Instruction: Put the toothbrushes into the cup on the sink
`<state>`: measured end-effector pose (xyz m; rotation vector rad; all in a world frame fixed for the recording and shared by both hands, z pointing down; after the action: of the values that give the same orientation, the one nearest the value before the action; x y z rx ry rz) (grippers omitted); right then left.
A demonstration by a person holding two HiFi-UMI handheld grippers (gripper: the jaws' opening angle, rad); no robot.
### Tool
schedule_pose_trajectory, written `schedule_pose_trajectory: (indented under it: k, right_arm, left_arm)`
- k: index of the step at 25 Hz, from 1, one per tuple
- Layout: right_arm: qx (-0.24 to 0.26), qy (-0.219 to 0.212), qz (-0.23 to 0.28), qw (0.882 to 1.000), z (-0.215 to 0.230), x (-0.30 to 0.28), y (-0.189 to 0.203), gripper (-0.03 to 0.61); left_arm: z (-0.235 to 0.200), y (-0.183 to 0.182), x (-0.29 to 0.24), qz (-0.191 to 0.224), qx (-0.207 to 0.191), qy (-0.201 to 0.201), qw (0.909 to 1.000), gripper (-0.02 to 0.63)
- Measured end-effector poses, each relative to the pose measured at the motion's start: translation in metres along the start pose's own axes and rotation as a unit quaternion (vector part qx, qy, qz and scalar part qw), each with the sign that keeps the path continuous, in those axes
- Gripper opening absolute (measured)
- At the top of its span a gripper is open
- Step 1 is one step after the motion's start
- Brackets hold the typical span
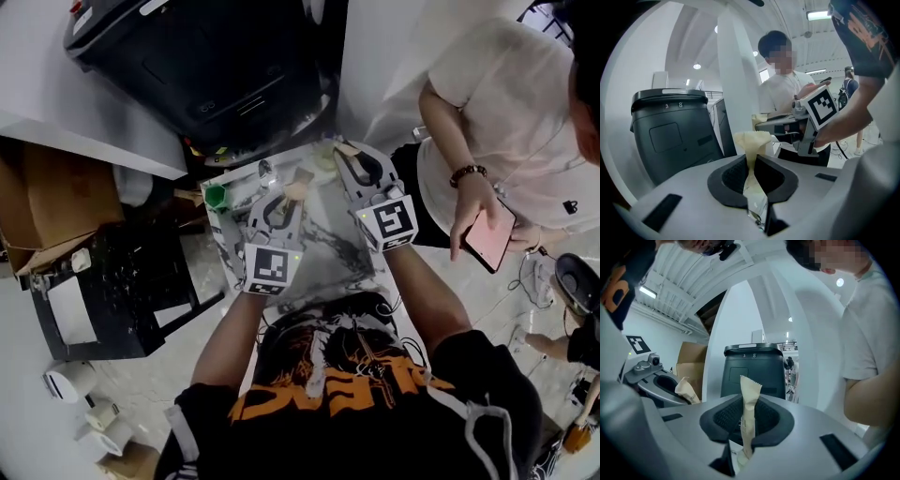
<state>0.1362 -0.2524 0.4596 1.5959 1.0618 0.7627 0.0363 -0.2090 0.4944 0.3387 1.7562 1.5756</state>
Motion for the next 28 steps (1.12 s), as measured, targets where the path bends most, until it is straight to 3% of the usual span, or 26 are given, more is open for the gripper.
schedule_pose_trajectory:
  k: [13,17,21,28]
  right_arm:
    - [-0.029,-0.012,-0.052,0.998,-0.011,-0.033,0.084,0.088]
    - [-0.037,-0.01,-0.077,0.996,-0.01,-0.035,0.099,0.205]
    - [-0.028,-0.01,-0.077,0.997,-0.01,-0.033,0.093,0.273]
    - [-0.011,-0.02,-0.048,0.999,-0.018,-0.012,0.036,0.259]
  left_arm:
    - [-0.006,0.004,-0.01,-0.017,-0.007,-0.001,0.9998,0.057]
    - [-0.01,0.001,-0.005,-0.013,0.0,-0.002,0.9999,0.057]
    - [-0.012,0.0,-0.003,-0.005,0.005,-0.006,1.0,0.057]
    - [-0.012,-0.014,0.018,0.024,-0.002,-0.013,0.9996,0.057]
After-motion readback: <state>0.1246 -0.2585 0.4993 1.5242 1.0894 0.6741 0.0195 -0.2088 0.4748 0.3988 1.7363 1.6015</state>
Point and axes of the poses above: the fingertips, and each gripper's own axes: x backward along the fingers, z to its right, y out of its underside, the point moved 1 cm from there along x, backward along the fingers, and after that the axes turned 11 degrees about x, right-handed, at the moved point
